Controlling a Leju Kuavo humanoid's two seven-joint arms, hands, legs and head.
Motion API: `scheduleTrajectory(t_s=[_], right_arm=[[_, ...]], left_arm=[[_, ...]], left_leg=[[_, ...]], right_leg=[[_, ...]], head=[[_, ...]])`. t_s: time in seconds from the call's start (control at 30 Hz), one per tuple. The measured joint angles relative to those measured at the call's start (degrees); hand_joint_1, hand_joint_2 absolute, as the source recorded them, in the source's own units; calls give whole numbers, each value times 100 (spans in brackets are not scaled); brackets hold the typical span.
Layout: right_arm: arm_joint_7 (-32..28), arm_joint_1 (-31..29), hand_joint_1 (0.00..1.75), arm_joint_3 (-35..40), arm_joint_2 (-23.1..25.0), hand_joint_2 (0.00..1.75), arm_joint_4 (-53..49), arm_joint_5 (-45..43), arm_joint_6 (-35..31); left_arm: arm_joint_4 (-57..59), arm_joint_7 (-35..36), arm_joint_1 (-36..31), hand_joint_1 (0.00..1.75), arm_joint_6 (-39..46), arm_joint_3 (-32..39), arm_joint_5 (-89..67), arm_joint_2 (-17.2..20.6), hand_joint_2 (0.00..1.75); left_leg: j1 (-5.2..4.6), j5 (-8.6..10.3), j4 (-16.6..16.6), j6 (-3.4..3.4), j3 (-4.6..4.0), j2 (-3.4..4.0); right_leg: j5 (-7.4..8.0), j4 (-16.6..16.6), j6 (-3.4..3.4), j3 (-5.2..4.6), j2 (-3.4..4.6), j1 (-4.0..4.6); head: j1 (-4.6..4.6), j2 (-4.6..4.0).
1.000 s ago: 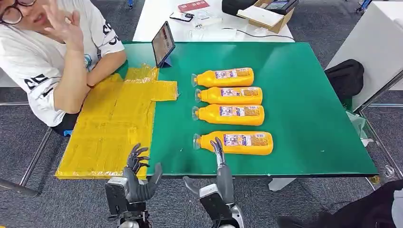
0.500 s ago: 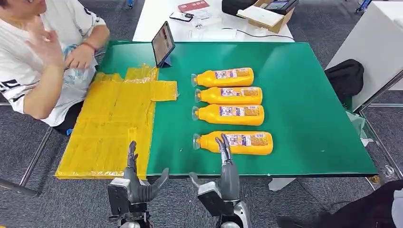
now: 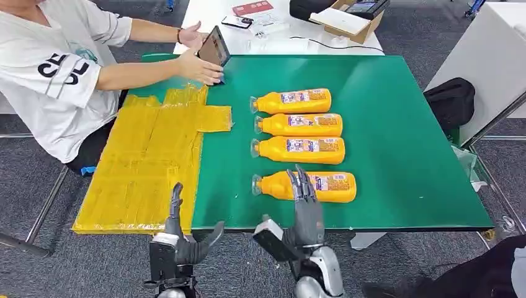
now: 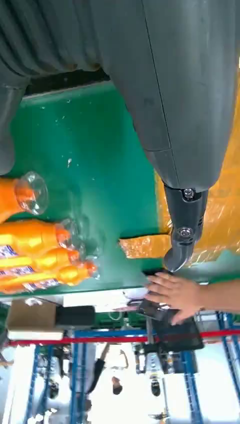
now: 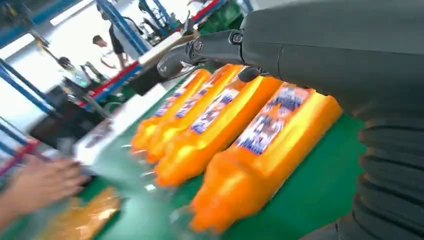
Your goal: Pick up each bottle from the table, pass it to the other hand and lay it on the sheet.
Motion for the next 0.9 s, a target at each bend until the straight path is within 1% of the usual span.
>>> scheduleTrajectory(t_s=[0.2,0.37,0.47,0.7,0.9], right_arm=[[535,-307,0,-275,-98,175,172,506,312],[754,-465,0,-315,-140,175,437,745,389],[810,-537,0,-334,-159,175,550,789,399],[1101,-672,0,-369,-203,175,822,741,839],[1423,-812,0,-409,-256,175,1110,903,905]], left_arm=[[153,33,-26,0,-46,7,-244,-59,175],[212,41,-42,0,-81,15,-253,-101,175],[236,41,-52,0,-101,20,-262,-101,175],[269,50,-62,0,-116,31,-268,-109,175],[306,85,-64,0,-125,52,-268,-127,175]], left_leg=[[-1,0,3,0,0,0],[0,-1,2,-1,-2,0],[0,-1,2,-1,-3,0],[0,-1,2,-1,-3,-1],[-1,-1,2,-1,-3,0]], right_leg=[[1,1,2,1,0,-1],[0,1,1,-3,0,1],[0,1,1,-3,0,1],[0,1,1,-1,0,0],[0,1,1,-2,0,0]], head=[[2,0],[0,0],[0,0],[2,0],[0,0]])
